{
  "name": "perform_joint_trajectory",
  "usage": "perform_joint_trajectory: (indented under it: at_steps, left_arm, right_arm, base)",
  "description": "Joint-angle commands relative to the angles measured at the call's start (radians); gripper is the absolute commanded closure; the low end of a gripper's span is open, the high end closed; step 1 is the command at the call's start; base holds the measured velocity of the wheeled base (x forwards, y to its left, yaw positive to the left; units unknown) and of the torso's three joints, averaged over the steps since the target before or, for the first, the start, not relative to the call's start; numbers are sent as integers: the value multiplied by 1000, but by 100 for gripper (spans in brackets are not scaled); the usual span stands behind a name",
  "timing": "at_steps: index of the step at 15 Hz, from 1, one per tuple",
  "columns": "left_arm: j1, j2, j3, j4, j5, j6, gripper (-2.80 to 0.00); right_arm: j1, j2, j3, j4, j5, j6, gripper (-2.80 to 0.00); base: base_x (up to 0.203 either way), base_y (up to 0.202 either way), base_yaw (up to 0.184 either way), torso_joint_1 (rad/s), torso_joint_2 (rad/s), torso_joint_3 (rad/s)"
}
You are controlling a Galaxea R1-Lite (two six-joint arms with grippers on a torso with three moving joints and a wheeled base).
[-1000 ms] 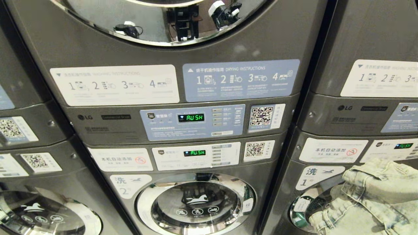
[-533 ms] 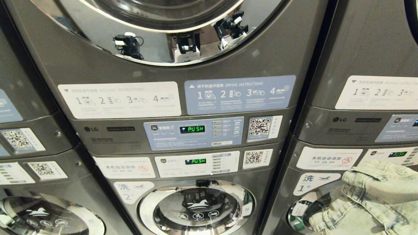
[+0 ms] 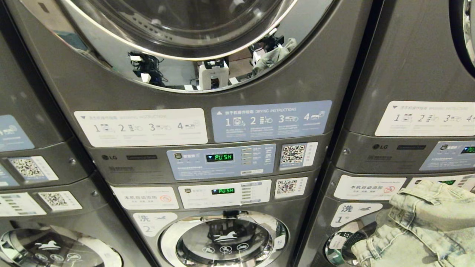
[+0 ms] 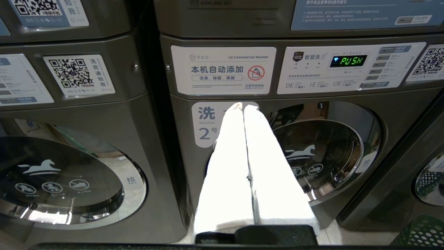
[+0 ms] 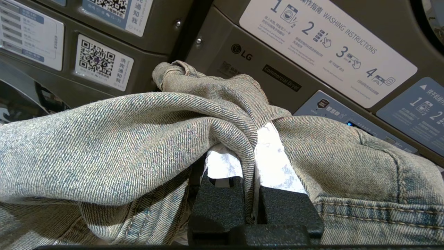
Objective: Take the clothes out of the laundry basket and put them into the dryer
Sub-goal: Open the dryer
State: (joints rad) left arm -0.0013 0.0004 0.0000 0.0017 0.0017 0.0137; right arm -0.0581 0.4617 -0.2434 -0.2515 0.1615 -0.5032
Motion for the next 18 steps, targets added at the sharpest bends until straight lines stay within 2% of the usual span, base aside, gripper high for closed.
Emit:
perform_joint_trajectory:
  at_steps: [1,18]
  left_arm:
    - [1,0,0,0,0,0,0]
    - [0,0,0,0,0,0,0]
  right_arm:
    - [0,2,1,-2,1,-3,0]
    - [0,1,-10,-4,-17,5,0]
  base:
    - [0,0,0,164,-320,-173]
    - [0,0,0,99,-192,-100]
